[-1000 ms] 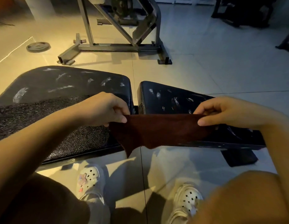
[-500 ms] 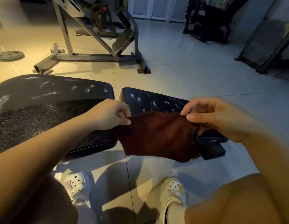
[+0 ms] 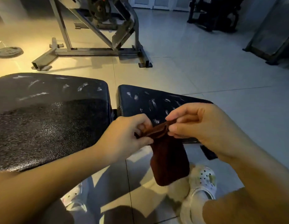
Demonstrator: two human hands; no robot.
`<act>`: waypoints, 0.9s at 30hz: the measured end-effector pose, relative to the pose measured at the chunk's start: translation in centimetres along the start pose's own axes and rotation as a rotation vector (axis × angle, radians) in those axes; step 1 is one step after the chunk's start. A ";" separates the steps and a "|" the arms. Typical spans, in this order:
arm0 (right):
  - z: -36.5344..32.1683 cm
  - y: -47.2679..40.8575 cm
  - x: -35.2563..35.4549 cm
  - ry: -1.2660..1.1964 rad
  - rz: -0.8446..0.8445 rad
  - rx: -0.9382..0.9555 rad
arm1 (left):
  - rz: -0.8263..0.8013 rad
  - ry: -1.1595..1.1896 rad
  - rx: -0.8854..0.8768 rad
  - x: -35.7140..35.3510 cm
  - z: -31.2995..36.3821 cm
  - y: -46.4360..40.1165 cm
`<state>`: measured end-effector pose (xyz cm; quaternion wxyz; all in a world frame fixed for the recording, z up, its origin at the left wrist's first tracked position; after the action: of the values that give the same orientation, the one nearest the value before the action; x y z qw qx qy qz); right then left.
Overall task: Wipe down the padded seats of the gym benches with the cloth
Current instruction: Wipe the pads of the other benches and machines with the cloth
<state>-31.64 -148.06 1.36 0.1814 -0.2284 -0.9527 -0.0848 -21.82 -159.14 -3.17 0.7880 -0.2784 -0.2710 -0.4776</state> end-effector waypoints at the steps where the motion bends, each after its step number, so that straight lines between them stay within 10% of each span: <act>1: -0.1 -0.3 0.8 -0.030 0.035 0.016 | 0.018 -0.050 -0.017 0.2 -0.4 -0.4; 27: 2.1 1.5 1.5 -0.362 0.355 0.056 | 0.146 -0.236 0.071 1.2 -1.0 1.8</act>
<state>-32.83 -145.61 0.16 0.0264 -0.3986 -0.9166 0.0173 -19.54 -159.84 -3.40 0.7928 -0.3233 -0.3575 -0.3729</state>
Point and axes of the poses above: each hand's wrist, its own y-axis away from the middle knuckle, its own x-axis out of the back of the hand, z = x × y, the point moved 9 cm from there along -y, towards the middle knuckle, and after that the axes turned 1 degree about -x, right-handed, at the moved point
